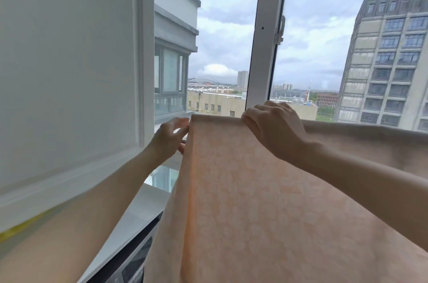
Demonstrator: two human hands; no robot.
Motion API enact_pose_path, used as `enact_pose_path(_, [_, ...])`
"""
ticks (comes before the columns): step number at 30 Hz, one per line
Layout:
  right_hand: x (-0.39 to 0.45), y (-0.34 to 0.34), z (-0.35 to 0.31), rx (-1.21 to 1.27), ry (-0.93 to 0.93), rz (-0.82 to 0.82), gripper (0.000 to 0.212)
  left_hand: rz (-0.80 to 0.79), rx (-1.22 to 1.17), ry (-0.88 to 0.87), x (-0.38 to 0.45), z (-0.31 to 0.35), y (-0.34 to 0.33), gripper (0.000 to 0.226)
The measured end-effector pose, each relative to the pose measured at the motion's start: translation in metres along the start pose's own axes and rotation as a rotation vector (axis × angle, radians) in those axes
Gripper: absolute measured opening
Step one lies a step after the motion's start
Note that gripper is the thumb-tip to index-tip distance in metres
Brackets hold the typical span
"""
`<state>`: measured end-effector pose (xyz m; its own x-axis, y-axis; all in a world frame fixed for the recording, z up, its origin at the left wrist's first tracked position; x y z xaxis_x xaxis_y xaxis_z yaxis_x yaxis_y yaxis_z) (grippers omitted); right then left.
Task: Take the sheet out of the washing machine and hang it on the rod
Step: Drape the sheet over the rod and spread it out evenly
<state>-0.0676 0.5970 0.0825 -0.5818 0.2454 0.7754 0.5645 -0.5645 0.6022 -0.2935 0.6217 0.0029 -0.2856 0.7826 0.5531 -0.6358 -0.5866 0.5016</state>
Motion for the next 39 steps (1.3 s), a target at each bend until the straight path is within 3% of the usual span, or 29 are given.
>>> enact_pose_path(2, [-0.001, 0.000, 0.006, 0.045, -0.046, -0.005, 0.024, -0.075, -0.014, -0.024, 0.003, 0.006, -0.006, 0.022])
enact_pose_path(5, [-0.002, 0.002, 0.010, 0.067, -0.085, 0.021, 0.022, 0.028, 0.056, -0.059, 0.005, 0.008, 0.004, 0.013])
enact_pose_path(7, [0.002, 0.002, 0.006, 0.026, -0.085, 0.024, 0.022, 0.156, 0.179, -0.071, 0.006, 0.009, 0.017, 0.014])
enact_pose_path(11, [0.016, 0.015, -0.003, -0.007, -0.076, 0.122, 0.017, 0.570, 0.271, -0.130, -0.011, 0.024, 0.062, 0.016])
enact_pose_path(13, [0.016, 0.015, -0.009, -0.018, -0.041, 0.152, 0.012, 0.620, 0.286, -0.148, -0.021, 0.027, 0.066, 0.016])
enact_pose_path(16, [0.004, -0.006, -0.014, -0.086, 0.015, 0.050, 0.011, 0.417, 0.337, -0.109, -0.018, 0.009, 0.041, 0.013])
enact_pose_path(21, [-0.010, -0.017, -0.018, -0.043, 0.041, -0.022, 0.011, 0.099, 0.211, -0.145, -0.019, 0.004, -0.003, 0.022])
enact_pose_path(25, [-0.024, -0.036, -0.023, -0.199, 0.090, -0.062, 0.039, 0.200, 0.321, -0.152, -0.023, -0.002, -0.012, 0.010])
enact_pose_path(29, [-0.040, -0.048, -0.028, -0.321, 0.108, -0.139, 0.059, 0.239, 0.286, -0.077, -0.041, -0.021, -0.016, 0.034])
enact_pose_path(31, [-0.043, -0.042, -0.032, -0.304, 0.094, -0.152, 0.059, 0.234, 0.296, -0.066, -0.050, -0.026, -0.015, 0.035])
enact_pose_path(35, [-0.052, -0.022, -0.040, -0.276, 0.095, -0.160, 0.049, 0.121, 0.539, -0.028, -0.063, -0.035, -0.014, 0.007])
enact_pose_path(39, [-0.081, 0.003, -0.045, -0.243, 0.085, -0.170, 0.045, -0.036, 0.734, 0.111, -0.097, -0.055, -0.009, 0.012])
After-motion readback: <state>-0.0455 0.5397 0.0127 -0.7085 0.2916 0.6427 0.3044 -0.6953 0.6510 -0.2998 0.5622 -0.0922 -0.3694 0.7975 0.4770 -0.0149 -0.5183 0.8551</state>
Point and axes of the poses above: each hand's wrist, its own x-axis towards the middle knuckle, its own y-axis out of the back of the hand, z = x × y, the point moved 10 cm from there along x, towards the middle knuckle, and after that the axes turned 13 degrees about x, right-handed, at the moved point
